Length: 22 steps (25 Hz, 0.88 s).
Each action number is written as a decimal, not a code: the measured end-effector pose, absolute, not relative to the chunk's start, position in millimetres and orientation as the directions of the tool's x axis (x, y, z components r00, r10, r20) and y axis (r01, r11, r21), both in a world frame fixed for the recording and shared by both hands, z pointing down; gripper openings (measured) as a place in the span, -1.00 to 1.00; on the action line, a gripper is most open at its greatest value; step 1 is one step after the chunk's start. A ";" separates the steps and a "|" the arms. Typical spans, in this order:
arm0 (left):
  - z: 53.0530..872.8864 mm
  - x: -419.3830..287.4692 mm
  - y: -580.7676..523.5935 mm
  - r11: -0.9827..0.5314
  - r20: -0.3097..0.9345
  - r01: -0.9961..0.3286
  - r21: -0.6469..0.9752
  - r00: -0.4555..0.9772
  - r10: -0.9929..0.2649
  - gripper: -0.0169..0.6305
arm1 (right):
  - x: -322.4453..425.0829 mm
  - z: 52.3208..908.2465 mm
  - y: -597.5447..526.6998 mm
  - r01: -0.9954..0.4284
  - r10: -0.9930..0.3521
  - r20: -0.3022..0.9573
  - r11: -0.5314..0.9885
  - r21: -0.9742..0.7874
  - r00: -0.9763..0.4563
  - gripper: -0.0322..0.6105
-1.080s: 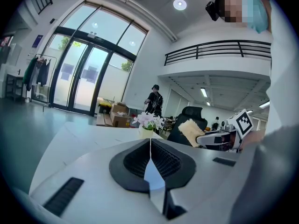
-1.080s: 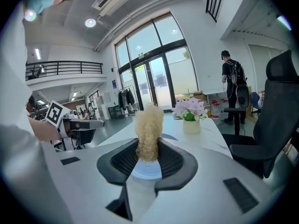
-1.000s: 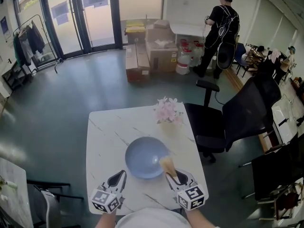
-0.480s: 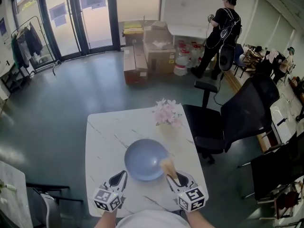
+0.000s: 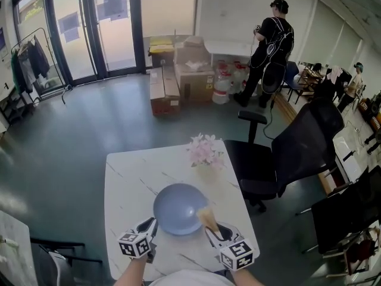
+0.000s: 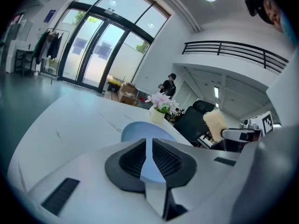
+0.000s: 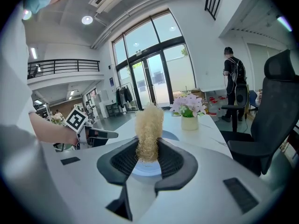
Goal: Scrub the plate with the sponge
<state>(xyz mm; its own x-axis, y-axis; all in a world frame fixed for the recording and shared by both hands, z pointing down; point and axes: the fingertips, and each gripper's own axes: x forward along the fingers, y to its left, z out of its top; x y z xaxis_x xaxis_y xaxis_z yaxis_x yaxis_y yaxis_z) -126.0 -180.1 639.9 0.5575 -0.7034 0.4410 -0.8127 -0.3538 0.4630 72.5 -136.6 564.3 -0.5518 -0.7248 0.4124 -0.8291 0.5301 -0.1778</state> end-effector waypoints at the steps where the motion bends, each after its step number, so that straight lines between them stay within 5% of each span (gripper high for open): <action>1: 645.7 -126.9 -181.3 -0.338 0.455 -0.813 0.473 0.555 -0.697 -0.84 | 72.7 564.5 -136.8 -0.829 -0.724 0.414 0.530 -0.178 -0.552 -0.51; 5: 669.7 -127.7 -181.5 -0.277 0.499 -0.804 0.526 0.556 -0.665 -0.80 | 75.3 567.3 -135.1 -0.830 -0.721 0.423 0.531 -0.174 -0.550 -0.51; 7: 680.2 -126.3 -182.7 -0.245 0.513 -0.792 0.559 0.562 -0.649 -0.37 | 75.8 568.6 -134.9 -0.829 -0.720 0.425 0.531 -0.172 -0.549 -0.51; 8: 684.6 -125.5 -183.8 -0.229 0.518 -0.785 0.576 0.566 -0.641 -0.34 | 75.6 568.6 -135.2 -0.829 -0.720 0.424 0.532 -0.173 -0.550 -0.51; 22: 720.6 -126.7 -208.7 -0.056 0.596 -0.763 0.644 0.546 -0.589 -0.25 | 84.2 573.1 -137.8 -0.842 -0.732 0.423 0.507 -0.184 -0.533 -0.51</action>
<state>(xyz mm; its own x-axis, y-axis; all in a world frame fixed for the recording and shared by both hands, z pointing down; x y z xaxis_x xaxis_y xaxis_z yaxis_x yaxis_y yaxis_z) -126.7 -208.7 720.6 0.5458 -0.5892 0.5957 -0.7631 -0.0559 0.6439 84.2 -137.8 573.1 -0.5334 -0.7324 0.4231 -0.8421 0.5067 -0.1845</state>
